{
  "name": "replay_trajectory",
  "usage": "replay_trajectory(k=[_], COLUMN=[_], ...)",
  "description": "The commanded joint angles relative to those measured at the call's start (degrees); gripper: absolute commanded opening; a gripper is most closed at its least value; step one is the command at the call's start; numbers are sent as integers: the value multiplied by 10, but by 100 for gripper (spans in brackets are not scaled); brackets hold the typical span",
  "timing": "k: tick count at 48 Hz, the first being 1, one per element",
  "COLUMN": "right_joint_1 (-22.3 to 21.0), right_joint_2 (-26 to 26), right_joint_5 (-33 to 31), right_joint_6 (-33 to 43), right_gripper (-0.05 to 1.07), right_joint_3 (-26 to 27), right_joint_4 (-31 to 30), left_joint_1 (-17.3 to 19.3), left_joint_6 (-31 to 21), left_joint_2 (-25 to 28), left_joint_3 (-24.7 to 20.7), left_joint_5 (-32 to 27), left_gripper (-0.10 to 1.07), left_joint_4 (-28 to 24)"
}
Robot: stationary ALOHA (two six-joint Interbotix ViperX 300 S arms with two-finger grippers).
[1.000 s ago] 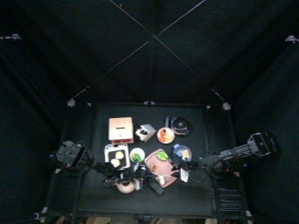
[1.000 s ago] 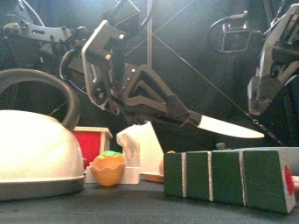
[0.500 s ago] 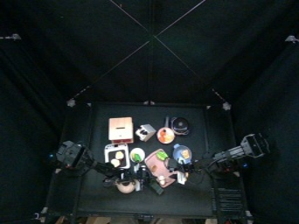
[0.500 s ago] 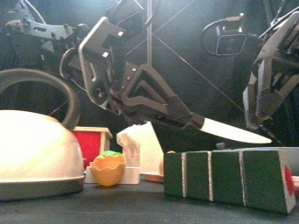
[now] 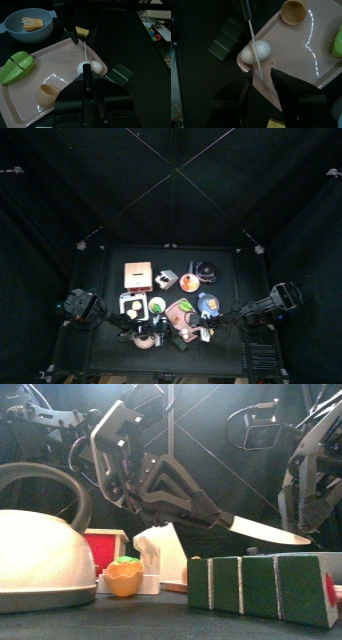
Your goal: Cut egg
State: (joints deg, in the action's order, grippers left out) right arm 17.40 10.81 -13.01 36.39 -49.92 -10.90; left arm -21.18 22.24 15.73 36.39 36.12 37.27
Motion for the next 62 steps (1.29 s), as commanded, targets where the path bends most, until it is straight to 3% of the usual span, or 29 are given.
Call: replay_trajectory(k=[1, 16, 33, 44, 62], right_joint_1=[-1, -4, -4, -4, -3], right_joint_2=[2, -16, -15, -5, -27], right_joint_5=[6, 8, 4, 0, 0], right_joint_6=[-1, -1, 0, -1, 0], right_gripper=[75, 73, 52, 40, 39], right_joint_3=[13, 18, 19, 18, 28], right_joint_4=[-2, -7, -11, -11, -11], left_joint_1=[2, 1, 2, 2, 4], left_joint_6=[1, 1, -3, -4, -3], left_joint_2=[-19, -19, -18, -18, -18], left_joint_3=[-9, -9, -8, -15, -22], left_joint_5=[5, 5, -4, -83, -159], left_gripper=[38, 38, 37, 38, 38], left_joint_4=[-3, -3, 0, 8, 6])
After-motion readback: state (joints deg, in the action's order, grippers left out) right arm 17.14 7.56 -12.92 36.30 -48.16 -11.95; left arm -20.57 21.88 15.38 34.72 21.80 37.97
